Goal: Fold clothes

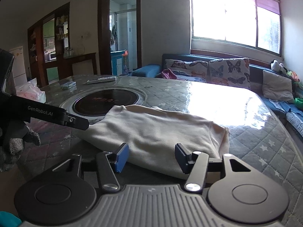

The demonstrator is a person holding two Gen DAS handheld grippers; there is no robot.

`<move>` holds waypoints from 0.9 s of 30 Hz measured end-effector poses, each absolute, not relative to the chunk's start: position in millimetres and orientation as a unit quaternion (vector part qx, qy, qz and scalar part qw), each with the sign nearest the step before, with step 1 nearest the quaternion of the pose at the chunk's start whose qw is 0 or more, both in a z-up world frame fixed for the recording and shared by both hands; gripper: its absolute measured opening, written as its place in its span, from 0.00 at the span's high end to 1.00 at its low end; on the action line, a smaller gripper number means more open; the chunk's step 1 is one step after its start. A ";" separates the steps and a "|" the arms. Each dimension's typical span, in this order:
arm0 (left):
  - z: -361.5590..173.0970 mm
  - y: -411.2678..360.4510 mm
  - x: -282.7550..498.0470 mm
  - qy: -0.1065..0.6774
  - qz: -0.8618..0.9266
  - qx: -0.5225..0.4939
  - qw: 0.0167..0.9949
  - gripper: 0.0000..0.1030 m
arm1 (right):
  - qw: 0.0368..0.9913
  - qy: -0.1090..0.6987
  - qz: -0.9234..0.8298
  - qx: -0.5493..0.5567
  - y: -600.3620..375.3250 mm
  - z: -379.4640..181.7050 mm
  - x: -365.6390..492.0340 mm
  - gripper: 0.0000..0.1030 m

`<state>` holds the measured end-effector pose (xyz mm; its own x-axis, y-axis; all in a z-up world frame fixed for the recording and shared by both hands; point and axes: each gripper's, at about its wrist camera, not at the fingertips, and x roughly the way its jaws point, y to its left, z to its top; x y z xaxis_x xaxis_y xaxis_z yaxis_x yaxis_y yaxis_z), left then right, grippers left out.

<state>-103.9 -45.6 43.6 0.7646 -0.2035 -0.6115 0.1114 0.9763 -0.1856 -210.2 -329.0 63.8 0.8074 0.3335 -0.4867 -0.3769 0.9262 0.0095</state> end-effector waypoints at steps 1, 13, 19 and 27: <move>44.0 -44.3 -104.4 0.332 -0.082 -0.068 0.937 0.00 | 0.949 0.248 0.190 -0.048 -327.2 63.8 -210.6 0.45; 55.3 -9.7 -91.3 0.311 -0.060 -0.098 0.943 0.01 | 0.935 0.248 0.227 -0.114 -279.4 70.9 -205.0 0.45; 54.2 15.4 -80.0 0.324 -0.051 -0.146 0.933 0.10 | 0.922 0.246 0.258 -0.149 -244.9 74.9 -196.8 0.45; 48.9 31.5 -68.0 0.339 -0.050 -0.171 0.924 0.18 | 0.898 0.248 0.294 -0.213 -204.9 63.6 -184.9 0.48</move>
